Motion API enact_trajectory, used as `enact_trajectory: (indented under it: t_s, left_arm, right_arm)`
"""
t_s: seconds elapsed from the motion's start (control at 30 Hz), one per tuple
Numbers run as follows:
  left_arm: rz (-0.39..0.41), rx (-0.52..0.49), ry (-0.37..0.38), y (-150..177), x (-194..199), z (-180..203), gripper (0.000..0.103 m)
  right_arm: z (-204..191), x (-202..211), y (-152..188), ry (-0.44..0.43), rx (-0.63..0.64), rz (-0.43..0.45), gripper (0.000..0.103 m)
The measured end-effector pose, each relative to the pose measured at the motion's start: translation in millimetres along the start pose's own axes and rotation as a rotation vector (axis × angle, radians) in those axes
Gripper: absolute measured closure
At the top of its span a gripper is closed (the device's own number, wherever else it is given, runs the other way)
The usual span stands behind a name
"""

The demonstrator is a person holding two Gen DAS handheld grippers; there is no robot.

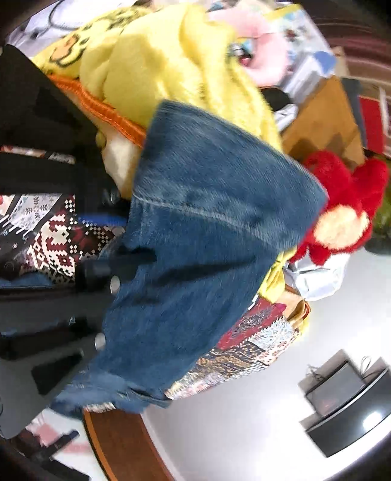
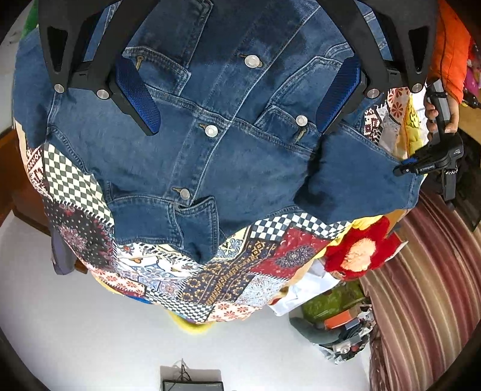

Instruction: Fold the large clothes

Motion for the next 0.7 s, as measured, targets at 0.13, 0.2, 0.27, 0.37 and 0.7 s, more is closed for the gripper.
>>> enact_trajectory:
  t_s: [0.13, 0.2, 0.27, 0.37, 0.7]
  left_arm:
    - [0.067, -0.151, -0.041, -8.2, 18.5, 37.0, 0.094]
    - [0.105, -0.227, -0.052, -15.4, 32.6, 60.3, 0.094]
    - [0.151, -0.306, -0.038, -22.6, 49.6, 91.6, 0.095]
    - [0.196, -0.384, 0.019, -31.5, 65.6, 140.4, 0.095]
    - [0.188, -0.666, 0.236, -0.2, 52.4, 338.0, 0.095]
  right_arm:
    - [7.6, 0.8, 2.1, -0.003, -0.021, -0.005, 0.000]
    - [12.9, 4.8, 2.9, -0.007, -0.032, 0.001, 0.000]
    - [18.5, 10.2, 2.9, -0.009, -0.041, 0.011, 0.000]
    - [28.6, 19.5, 3.7, -0.016, -0.058, 0.030, 0.000]
    - [89.0, 57.8, 11.5, -0.013, -0.167, 0.086, 0.000]
Point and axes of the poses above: each gripper's, at about its wrist camera, not at the fingertips, and x roughly against the way its jaws point, z to its right, y to its underside, the point moved 9 cm from there along -x, roughly the way its jaws point, and after that the axes turned 7 degrees about -x, right-handed, at the moved point
